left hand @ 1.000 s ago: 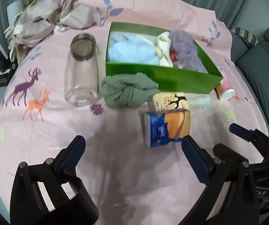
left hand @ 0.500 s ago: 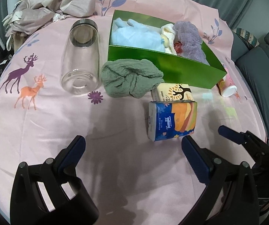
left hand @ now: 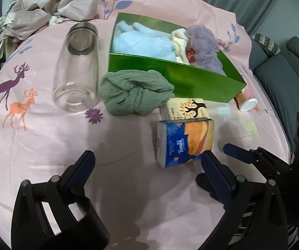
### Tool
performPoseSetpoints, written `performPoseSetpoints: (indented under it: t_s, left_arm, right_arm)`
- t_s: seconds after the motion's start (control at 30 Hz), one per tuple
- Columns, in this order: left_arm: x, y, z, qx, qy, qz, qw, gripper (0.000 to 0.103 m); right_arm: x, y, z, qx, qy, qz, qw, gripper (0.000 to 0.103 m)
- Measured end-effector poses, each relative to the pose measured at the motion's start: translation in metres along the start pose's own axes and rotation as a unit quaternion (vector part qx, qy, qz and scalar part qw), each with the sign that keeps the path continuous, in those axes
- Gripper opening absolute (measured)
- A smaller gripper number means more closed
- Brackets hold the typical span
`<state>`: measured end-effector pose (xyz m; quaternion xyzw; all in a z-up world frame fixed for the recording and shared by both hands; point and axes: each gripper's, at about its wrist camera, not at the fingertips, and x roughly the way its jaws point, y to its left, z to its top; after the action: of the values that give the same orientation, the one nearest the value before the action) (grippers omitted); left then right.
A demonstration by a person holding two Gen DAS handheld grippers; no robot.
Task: Organize soft objects
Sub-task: 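Withdraw the right gripper and move it to the blue-and-orange tissue pack, then grasp the blue-and-orange tissue pack with the right gripper and lift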
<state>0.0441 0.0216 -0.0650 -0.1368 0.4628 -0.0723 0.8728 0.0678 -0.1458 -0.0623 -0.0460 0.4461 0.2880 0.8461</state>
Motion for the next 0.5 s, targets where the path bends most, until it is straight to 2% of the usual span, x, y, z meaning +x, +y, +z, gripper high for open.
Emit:
performPoseSetpoints:
  t_s: [0.23,0.5]
  left_arm:
    - [0.008,-0.01,0.006,0.024,-0.003,-0.006,0.9997,0.098]
    - [0.019,-0.018,0.009,0.037,0.003,-0.013,0.9992,0.09]
  right_arm:
    - [0.007,0.002,0.002,-0.006,-0.002,0.016,1.0,0.083]
    - [0.018,0.005,0.006,-0.018,-0.005,0.034,0.999,0.083]
